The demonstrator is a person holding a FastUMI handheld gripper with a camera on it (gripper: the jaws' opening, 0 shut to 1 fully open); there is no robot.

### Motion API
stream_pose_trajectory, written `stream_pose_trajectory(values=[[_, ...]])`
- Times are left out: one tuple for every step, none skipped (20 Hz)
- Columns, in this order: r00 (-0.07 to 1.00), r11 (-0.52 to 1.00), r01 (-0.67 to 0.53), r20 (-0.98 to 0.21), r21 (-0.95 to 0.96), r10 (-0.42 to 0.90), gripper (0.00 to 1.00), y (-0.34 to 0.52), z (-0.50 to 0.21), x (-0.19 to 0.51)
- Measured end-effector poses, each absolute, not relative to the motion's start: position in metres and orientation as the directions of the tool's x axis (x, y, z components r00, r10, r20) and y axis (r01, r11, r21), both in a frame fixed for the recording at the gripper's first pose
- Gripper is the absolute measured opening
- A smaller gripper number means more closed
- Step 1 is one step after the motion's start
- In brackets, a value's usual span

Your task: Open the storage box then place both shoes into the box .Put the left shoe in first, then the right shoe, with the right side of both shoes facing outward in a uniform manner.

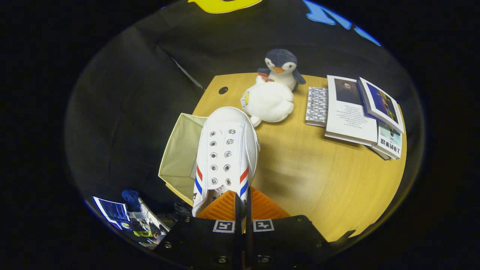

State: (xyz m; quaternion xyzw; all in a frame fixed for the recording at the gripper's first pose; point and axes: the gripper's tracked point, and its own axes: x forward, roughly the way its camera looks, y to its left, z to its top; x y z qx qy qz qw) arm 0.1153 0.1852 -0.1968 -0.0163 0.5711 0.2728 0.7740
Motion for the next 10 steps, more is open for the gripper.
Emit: stream_pose_trajectory(values=[[0.192, 0.842, -0.454, -0.891, 0.290, 0.411, 0.04, 0.199, -0.195, 0.116], [0.185, 0.832, -0.470, -0.889, 0.295, 0.420, 0.04, 0.214, -0.193, 0.116], [0.177, 0.821, -0.485, -0.885, 0.302, 0.430, 0.04, 0.229, -0.191, 0.117], [0.168, 0.809, -0.500, -0.882, 0.308, 0.440, 0.04, 0.244, -0.190, 0.116], [0.158, 0.799, -0.513, -0.880, 0.314, 0.448, 0.04, 0.259, -0.189, 0.115], [0.149, 0.789, -0.527, -0.879, 0.316, 0.452, 0.04, 0.272, -0.190, 0.115], [0.141, 0.782, -0.537, -0.880, 0.316, 0.453, 0.04, 0.285, -0.192, 0.114], [0.136, 0.777, -0.545, -0.882, 0.315, 0.452, 0.04, 0.296, -0.194, 0.113], [0.129, 0.775, -0.550, -0.885, 0.312, 0.448, 0.04, 0.306, -0.198, 0.114], [0.123, 0.774, -0.551, -0.887, 0.311, 0.444, 0.04, 0.316, -0.207, 0.115]])
